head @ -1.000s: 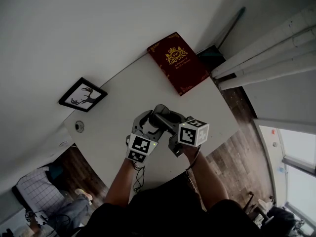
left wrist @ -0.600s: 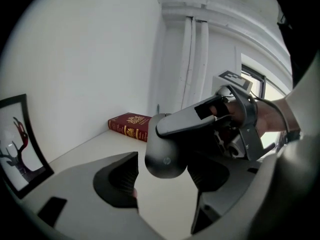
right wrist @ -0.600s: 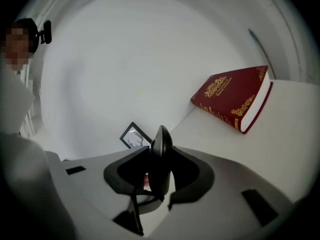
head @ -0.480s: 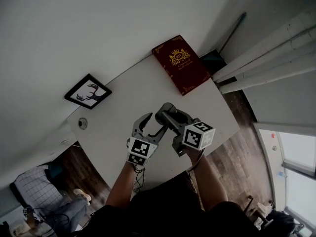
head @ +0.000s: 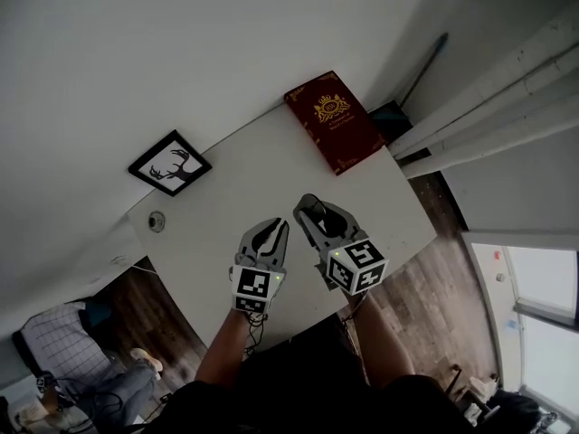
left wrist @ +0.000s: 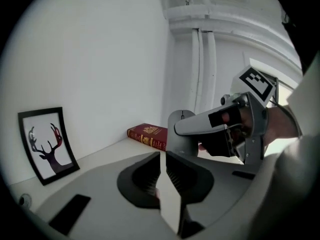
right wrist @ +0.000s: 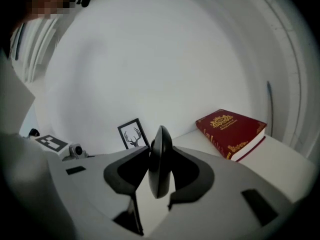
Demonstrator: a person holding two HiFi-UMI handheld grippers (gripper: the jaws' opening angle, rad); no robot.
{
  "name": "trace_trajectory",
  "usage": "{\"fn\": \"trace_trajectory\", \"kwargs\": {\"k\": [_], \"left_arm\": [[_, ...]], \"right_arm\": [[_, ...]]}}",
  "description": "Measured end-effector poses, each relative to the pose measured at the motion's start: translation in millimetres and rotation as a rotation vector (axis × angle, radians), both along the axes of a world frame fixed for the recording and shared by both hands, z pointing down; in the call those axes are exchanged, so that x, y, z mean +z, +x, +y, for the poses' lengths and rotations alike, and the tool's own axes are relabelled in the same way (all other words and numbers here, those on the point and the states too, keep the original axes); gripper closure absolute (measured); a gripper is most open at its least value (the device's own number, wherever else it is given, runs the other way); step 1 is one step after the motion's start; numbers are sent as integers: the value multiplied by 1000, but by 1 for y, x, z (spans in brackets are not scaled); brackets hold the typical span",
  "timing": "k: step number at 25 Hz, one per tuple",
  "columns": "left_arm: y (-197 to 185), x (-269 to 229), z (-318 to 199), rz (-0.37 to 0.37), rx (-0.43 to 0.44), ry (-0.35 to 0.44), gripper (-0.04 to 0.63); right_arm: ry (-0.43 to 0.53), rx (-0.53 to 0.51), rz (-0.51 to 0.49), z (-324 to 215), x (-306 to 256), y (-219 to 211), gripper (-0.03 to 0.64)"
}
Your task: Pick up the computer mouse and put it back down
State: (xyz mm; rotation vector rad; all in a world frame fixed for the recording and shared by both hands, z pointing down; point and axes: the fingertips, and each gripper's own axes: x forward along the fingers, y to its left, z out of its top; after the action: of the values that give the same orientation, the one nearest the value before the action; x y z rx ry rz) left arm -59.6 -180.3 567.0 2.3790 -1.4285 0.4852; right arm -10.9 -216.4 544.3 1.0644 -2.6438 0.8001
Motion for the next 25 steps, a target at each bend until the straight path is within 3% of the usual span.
{"fn": "trace_trajectory", "kwargs": {"k": [3,10,21,25], "left_arm": [[-7,-13,6,9,-43,32,594],[-32,-35,30,23,-168,36,595],[-56,-87,100,58,-191,136,595],[-57,-114,131,59,-163,184,595]], "right_arm": [[72,-14,55,12,-9,-6,476],[190,-5,135,41,-31,-18,477],[340,33,189,122,-87,-36,477],[403,87,183,161,-114,-38,477]]}}
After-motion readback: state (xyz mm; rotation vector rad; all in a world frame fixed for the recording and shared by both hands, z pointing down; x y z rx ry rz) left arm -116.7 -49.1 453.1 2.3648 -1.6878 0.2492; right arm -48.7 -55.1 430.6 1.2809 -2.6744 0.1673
